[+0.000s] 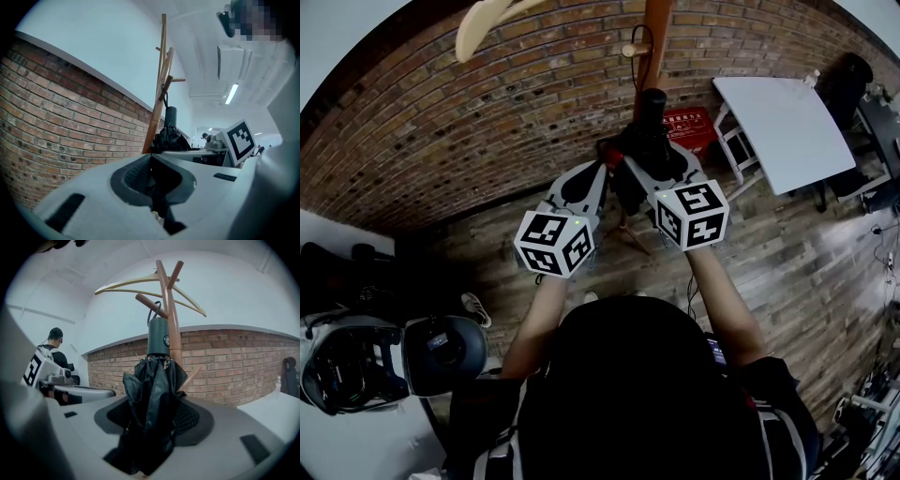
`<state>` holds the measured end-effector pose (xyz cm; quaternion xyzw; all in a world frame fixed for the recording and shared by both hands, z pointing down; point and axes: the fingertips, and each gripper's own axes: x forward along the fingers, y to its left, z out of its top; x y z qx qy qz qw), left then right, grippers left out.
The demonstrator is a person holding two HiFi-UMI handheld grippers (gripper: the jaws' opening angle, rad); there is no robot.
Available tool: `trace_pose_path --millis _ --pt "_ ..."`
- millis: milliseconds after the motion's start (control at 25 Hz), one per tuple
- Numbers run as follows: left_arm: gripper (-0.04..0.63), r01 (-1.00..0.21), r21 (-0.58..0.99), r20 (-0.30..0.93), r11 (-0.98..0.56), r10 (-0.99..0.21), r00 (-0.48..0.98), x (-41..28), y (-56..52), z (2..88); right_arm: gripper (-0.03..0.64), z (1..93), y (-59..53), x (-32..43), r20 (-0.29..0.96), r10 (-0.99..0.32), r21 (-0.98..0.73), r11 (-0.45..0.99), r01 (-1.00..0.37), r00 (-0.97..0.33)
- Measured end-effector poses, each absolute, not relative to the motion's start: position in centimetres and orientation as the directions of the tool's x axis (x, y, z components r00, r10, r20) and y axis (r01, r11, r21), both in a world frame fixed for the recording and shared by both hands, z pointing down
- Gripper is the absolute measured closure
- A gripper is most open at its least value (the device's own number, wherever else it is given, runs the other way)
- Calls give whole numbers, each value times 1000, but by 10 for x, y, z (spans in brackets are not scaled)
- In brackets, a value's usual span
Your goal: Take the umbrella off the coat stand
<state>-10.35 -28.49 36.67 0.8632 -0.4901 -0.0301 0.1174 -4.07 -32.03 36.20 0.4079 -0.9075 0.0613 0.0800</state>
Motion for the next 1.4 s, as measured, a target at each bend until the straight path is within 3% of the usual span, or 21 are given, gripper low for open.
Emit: trace_pose_path --millis 1400 --pt "577 -876 240 30 -418 -899 437 -123 -244 347 353 327 -276 -68 140 -662 -60 737 -674 -736"
